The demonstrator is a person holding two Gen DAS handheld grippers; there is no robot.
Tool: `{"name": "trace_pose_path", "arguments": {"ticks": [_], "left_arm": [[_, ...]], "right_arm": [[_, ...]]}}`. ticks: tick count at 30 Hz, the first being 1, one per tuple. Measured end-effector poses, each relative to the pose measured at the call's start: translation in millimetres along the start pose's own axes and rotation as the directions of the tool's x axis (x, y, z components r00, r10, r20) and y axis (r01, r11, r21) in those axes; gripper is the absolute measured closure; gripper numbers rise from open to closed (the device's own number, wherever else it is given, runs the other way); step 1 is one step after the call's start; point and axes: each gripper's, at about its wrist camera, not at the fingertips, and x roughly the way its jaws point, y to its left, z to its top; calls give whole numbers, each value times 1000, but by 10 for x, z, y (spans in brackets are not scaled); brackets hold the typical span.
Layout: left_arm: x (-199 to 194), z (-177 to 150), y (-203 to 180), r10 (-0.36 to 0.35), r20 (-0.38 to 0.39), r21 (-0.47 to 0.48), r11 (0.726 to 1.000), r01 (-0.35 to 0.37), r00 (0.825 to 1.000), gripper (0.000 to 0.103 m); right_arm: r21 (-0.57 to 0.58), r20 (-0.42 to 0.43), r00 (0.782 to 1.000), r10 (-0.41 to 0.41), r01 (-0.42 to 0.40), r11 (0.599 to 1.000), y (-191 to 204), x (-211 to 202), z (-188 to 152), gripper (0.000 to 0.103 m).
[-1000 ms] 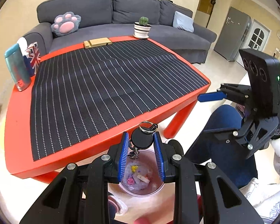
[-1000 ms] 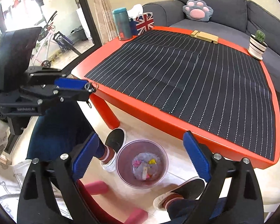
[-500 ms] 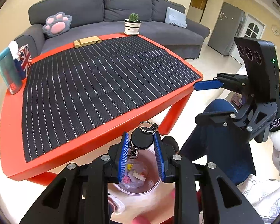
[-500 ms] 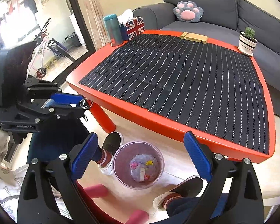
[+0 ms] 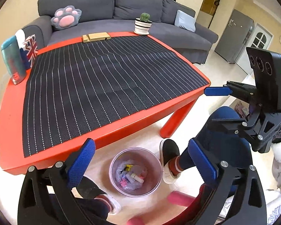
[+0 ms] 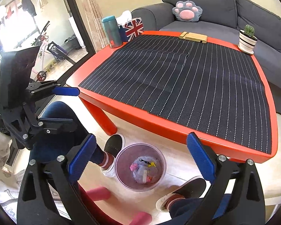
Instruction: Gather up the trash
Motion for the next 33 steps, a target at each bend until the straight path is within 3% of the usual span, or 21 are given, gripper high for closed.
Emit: {"name": "trace_pose_path", "arguments": {"ticks": [11, 33], "left_arm": [[-24, 53, 66, -10, 14, -29, 1000, 11, 1000, 7], [-145, 760, 613, 131, 159, -56, 991, -123, 979, 7]], "right_arm": [[4, 0, 1000, -21, 21, 1000, 6, 16, 88, 3], [2, 107, 982, -154, 155, 988, -297, 20, 931, 3]]}}
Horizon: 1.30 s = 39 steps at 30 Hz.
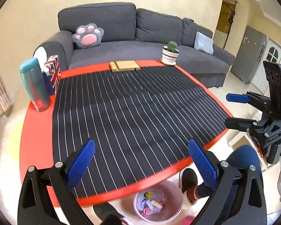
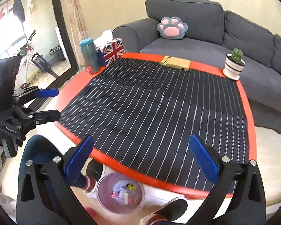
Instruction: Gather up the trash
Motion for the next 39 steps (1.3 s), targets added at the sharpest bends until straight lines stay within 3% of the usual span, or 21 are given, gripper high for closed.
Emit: {"name": "trace_pose_path", "arguments": {"ticks": [5, 10, 16, 24, 39], "left_arm": [[125, 179, 135, 0, -11, -10, 1000, 0, 1000, 7], [248, 253, 176, 82, -19, 5, 997, -82, 996, 6], [311, 306, 305, 10, -31, -57, 998, -12, 999, 6], [367, 295, 253, -17, -61, -42, 999, 14, 998, 6], [362, 307, 291, -6, -51, -63, 998, 3, 999, 6]], "right_arm": [[1, 10, 1000, -23, 23, 1000, -95, 85, 169, 3], [8, 6, 1000, -19, 19, 1000, -162, 175, 247, 3], [14, 0, 1000, -23, 23, 1000, -226, 239, 263, 3], [24, 2, 1000, -20, 20, 1000, -272, 242, 284, 3], [20, -2, 1000, -14, 14, 1000, -252, 253, 306, 3]]}}
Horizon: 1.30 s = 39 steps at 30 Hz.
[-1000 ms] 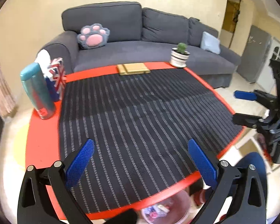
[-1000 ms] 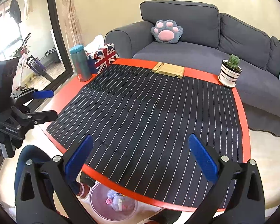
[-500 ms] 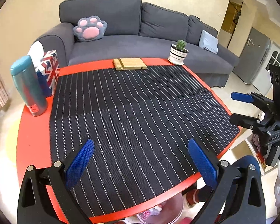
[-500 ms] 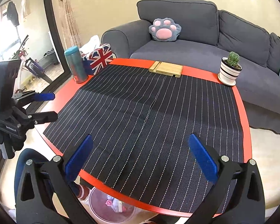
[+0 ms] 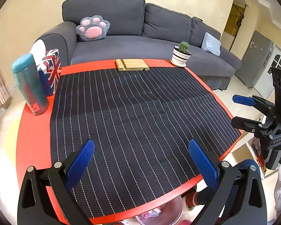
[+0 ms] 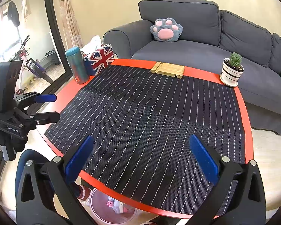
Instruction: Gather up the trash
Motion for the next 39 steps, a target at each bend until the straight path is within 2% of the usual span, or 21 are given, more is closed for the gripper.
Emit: {"name": "trace_pose_path", "arguments": {"ticks": [39], "left_arm": [[-14, 0, -26, -39, 13, 5, 999, 39, 999, 6]], "right_arm": [[0, -20, 1000, 0, 0, 1000, -14, 72, -30, 3]]}}
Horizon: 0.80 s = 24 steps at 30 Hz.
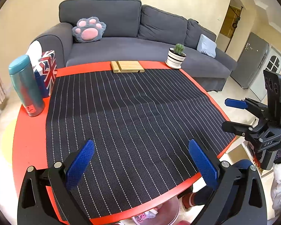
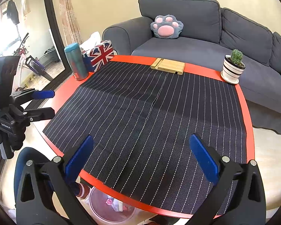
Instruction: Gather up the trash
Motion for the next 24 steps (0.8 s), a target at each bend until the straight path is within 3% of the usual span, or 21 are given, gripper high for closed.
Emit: {"name": "trace_pose_path", "arguments": {"ticks": [24], "left_arm": [[15, 9, -11, -7, -1, 1, 1000, 7, 1000, 6]], "right_arm": [[0, -8, 1000, 1, -1, 1000, 10, 31, -34, 3]]}}
